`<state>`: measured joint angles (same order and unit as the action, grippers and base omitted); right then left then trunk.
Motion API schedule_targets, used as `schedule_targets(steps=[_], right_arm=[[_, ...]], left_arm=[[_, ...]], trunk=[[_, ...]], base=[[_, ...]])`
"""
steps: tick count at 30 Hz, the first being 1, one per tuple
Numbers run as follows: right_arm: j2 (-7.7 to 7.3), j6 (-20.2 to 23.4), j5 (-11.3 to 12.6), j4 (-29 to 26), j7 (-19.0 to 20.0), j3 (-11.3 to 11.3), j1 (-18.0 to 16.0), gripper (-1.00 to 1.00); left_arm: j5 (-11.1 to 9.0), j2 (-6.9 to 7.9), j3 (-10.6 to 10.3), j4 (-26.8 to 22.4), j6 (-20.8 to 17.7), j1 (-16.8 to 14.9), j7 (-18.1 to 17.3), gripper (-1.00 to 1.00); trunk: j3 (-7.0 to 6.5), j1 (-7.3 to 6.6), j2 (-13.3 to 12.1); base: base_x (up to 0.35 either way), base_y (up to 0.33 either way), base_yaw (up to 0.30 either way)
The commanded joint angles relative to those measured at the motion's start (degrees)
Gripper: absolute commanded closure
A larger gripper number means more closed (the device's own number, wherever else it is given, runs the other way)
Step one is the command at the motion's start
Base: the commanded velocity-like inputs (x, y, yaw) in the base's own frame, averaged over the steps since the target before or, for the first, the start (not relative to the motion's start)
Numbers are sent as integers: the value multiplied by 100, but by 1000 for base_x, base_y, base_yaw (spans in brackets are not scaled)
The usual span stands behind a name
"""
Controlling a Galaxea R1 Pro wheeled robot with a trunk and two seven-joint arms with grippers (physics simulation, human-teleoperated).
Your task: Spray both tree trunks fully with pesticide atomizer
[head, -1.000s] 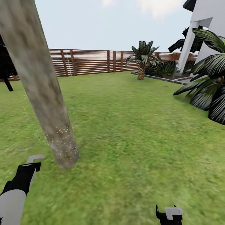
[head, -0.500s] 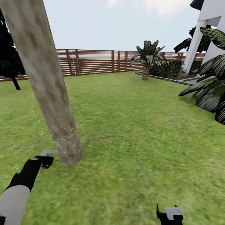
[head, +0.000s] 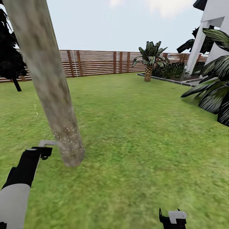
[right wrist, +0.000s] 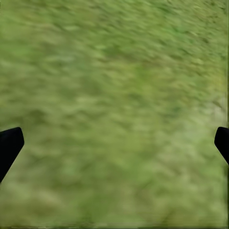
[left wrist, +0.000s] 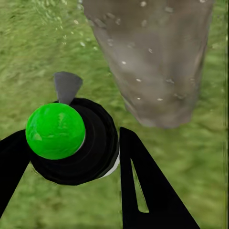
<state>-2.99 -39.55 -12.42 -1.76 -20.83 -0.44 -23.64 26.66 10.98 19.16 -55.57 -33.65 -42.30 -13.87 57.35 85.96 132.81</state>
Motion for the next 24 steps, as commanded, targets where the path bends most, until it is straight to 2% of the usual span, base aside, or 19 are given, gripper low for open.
schedule_targets(steps=[1, 3, 4, 8, 10, 12, 14, 15, 16, 18, 20, 22, 24], right_arm=[[0, 0, 0, 0, 0, 0, 0, -100], [0, 0, 2, 0, 0, 0, 0, -100], [0, 0, 3, 0, 0, 0, -1, -100], [0, 0, 3, 0, 0, 0, -2, -100], [0, 0, 3, 0, 0, 0, 0, -100], [0, 0, 3, 0, 0, 0, 0, -100], [0, 0, 3, 0, 0, 0, 0, -100], [0, 0, 3, 0, 0, 0, -1, -100], [0, 0, 3, 0, 0, 0, 0, -100], [0, 0, 3, 0, 0, 0, 0, -100], [0, 0, 3, 0, 0, 0, -1, -100], [0, 0, 3, 0, 0, 0, 0, -100], [0, 0, 3, 0, 0, 0, -1, -100]], left_arm=[[15, -54, 1, -8, 1, -3, -14, 100], [21, -254, -20, -12, -1, -5, -25, 100], [28, -347, -125, -13, -55, -21, -27, 100], [40, -348, -364, -7, -617, -427, -38, 100], [58, -253, -387, 45, -701, -612, -46, 100], [58, -100, -395, 79, -762, -664, -90, 100], [59, 199, -409, 89, -867, -680, -317, 100], [68, 248, -529, 90, -990, -680, -462, 100], [78, 272, -823, 76, -1176, -673, -602, 100], [54, 217, -1413, 19, -1570, -691, -691, 100], [33, 208, -1510, 15, -1728, -798, -704, 100], [23, 265, -1504, 51, -1777, -885, -714, 100], [30, 455, -1481, 77, -1791, -914, -781, 100]], trunk=[[0, 0, 0], [0, 0, 0], [0, 0, 0], [0, 0, 0], [0, 0, 0], [0, 0, 0], [0, 0, 0], [0, 0, 0], [0, 0, 0], [0, 0, 0], [0, 0, 0], [0, 0, 0], [0, 0, 0]], base=[[-64, 0, 0], [-23, 0, 0], [-5, 0, 0], [-1, 0, 0], [0, 0, 0], [0, 0, 0], [0, 0, 0], [0, 0, 0], [0, 0, 0], [0, 0, 0], [0, 0, 0], [0, 0, 0], [0, 0, 0]])
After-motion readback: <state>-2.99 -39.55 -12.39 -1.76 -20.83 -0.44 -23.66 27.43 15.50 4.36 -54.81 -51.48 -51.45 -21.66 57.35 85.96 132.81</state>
